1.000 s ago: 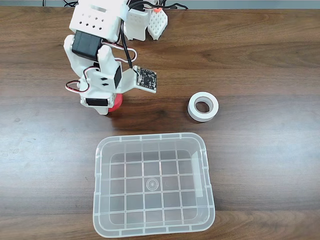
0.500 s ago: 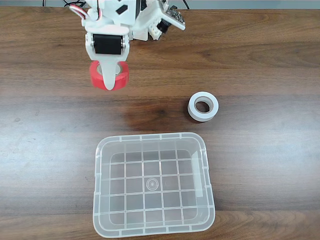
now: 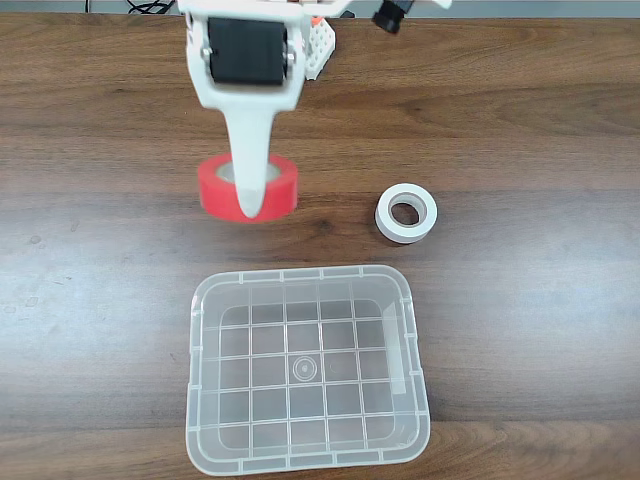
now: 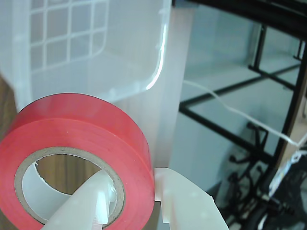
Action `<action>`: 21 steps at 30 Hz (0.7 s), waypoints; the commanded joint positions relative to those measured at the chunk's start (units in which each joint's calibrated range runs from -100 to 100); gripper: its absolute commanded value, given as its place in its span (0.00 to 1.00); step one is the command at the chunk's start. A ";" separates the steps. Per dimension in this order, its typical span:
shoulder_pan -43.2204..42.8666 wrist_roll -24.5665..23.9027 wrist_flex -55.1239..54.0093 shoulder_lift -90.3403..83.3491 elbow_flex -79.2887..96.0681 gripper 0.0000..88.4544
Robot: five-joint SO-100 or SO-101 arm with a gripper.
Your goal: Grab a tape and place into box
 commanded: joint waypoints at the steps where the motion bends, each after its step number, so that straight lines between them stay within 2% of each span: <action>1: -2.63 -1.93 -1.72 11.62 -17.85 0.04; 7: -5.04 -2.41 -6.00 24.49 -26.26 0.04; 15: -6.73 -2.04 -14.64 35.83 -27.23 0.04; 21: -6.80 -1.93 -16.27 42.35 -27.23 0.04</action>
